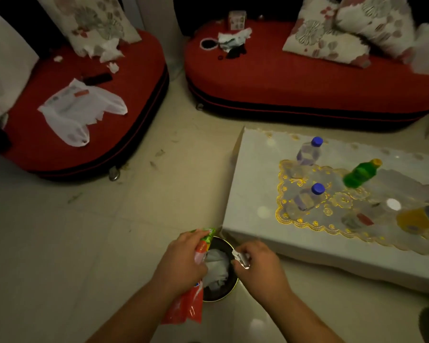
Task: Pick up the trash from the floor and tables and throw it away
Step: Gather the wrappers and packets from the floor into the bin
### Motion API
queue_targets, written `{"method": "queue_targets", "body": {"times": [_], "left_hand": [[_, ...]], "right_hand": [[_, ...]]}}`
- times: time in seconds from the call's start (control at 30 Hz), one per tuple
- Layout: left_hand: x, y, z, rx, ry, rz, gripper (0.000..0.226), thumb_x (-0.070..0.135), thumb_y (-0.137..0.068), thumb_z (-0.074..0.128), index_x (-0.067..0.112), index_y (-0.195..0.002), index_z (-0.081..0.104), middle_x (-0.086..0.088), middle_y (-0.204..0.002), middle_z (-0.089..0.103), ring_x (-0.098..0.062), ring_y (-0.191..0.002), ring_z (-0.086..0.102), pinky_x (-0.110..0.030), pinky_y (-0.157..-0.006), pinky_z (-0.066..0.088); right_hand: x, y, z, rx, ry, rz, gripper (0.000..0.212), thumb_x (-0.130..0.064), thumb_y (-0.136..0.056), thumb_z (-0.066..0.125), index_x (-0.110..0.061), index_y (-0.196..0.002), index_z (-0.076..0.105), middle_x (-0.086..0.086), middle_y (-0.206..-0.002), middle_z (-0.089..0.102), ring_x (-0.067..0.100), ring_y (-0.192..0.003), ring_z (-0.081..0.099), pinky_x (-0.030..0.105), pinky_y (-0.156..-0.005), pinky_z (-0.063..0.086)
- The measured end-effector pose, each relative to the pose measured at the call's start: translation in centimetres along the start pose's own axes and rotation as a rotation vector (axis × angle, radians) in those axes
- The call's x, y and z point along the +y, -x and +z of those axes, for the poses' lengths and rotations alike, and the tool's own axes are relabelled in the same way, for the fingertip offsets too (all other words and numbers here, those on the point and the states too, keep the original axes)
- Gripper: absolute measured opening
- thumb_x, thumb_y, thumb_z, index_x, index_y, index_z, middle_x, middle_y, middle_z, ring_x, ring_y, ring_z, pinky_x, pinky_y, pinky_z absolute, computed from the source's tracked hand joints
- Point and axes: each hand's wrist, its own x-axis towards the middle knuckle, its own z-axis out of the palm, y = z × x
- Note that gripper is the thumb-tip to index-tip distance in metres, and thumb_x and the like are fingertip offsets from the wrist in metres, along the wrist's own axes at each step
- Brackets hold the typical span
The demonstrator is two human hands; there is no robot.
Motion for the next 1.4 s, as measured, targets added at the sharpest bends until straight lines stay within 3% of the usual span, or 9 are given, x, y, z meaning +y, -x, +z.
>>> {"method": "queue_targets", "body": {"times": [0.13, 0.33, 0.5, 0.57, 0.67, 0.93, 1.23, 1.4], "left_hand": [[-5.4, -3.5, 6.4, -0.06, -0.001, -0.06, 0.08, 0.024, -0.064, 0.071, 0.038, -0.14, 0.049, 0.008, -0.135, 0.055, -0.012, -0.117, 0.054, -0.022, -0.099, 0.041], [-12.5, -8.8, 14.5, -0.114, 0.041, -0.169, 0.082, 0.051, -0.057, 0.057, 0.034, -0.137, 0.052, 0.005, -0.126, 0.059, -0.015, -0.111, 0.058, -0.033, -0.096, 0.05], [-17.2, -11.9, 19.4, -0.185, 0.033, -0.243, 0.076, 0.054, -0.062, 0.061, 0.034, -0.135, 0.049, 0.004, -0.123, 0.058, -0.018, -0.11, 0.059, -0.04, -0.095, 0.051], [-18.2, -12.3, 20.3, -0.208, 0.036, -0.267, 0.065, 0.049, -0.065, 0.062, 0.035, -0.128, 0.052, 0.005, -0.119, 0.061, -0.018, -0.108, 0.061, -0.038, -0.093, 0.051], [-19.0, -11.8, 20.5, -0.206, 0.015, -0.257, 0.07, 0.058, -0.066, 0.058, 0.032, -0.131, 0.052, 0.006, -0.121, 0.06, -0.017, -0.109, 0.06, -0.033, -0.089, 0.05], [-14.3, -7.6, 13.4, -0.213, -0.259, -0.149, 0.06, 0.053, -0.073, 0.056, 0.038, -0.131, 0.051, 0.009, -0.126, 0.062, -0.018, -0.11, 0.061, -0.039, -0.095, 0.05], [-1.0, -1.3, -2.6, -0.176, -0.621, -0.038, 0.053, 0.058, -0.082, 0.046, 0.037, -0.13, 0.048, 0.008, -0.129, 0.058, -0.021, -0.119, 0.054, -0.051, -0.111, 0.025], [8.4, 2.7, -10.5, -0.192, -0.689, 0.072, 0.057, 0.062, -0.083, 0.047, 0.037, -0.134, 0.046, 0.006, -0.133, 0.056, -0.023, -0.123, 0.052, -0.053, -0.113, 0.025]], "right_hand": [[5.4, -3.3, 6.9, -0.068, 0.027, 0.02, 0.025, -0.037, -0.076, 0.067, -0.027, -0.099, 0.068, -0.005, -0.099, 0.063, 0.015, -0.091, 0.059, 0.028, -0.075, 0.045], [12.4, -7.1, 16.0, -0.141, 0.093, 0.028, 0.02, -0.033, -0.08, 0.064, -0.028, -0.1, 0.066, -0.005, -0.1, 0.062, 0.015, -0.093, 0.057, 0.022, -0.071, 0.035], [16.2, -8.8, 21.0, -0.183, 0.108, 0.045, 0.02, -0.036, -0.079, 0.064, -0.026, -0.097, 0.065, -0.002, -0.099, 0.064, 0.018, -0.092, 0.059, 0.028, -0.073, 0.044], [17.1, -9.0, 22.0, -0.191, 0.125, 0.034, 0.025, -0.041, -0.076, 0.064, -0.023, -0.095, 0.065, 0.0, -0.095, 0.065, 0.022, -0.09, 0.059, 0.035, -0.074, 0.048], [17.6, -8.8, 22.3, -0.206, 0.151, 0.071, 0.029, -0.043, -0.074, 0.059, -0.025, -0.096, 0.064, -0.002, -0.096, 0.065, 0.021, -0.093, 0.059, 0.037, -0.077, 0.049], [11.7, -5.5, 15.0, -0.204, 0.182, 0.08, 0.03, -0.045, -0.081, 0.064, -0.03, -0.106, 0.064, -0.006, -0.105, 0.065, 0.017, -0.1, 0.056, 0.03, -0.085, 0.048], [-1.6, -0.6, 0.2, -0.158, 0.219, 0.081, 0.04, -0.039, -0.081, 0.055, -0.031, -0.12, 0.054, -0.004, -0.119, 0.058, 0.02, -0.112, 0.051, 0.032, -0.09, 0.046], [-7.7, 4.4, -9.4, -0.038, 0.266, 0.135, 0.048, -0.042, -0.079, 0.054, -0.03, -0.125, 0.049, -0.005, -0.127, 0.054, 0.021, -0.119, 0.048, 0.035, -0.094, 0.047]]}}
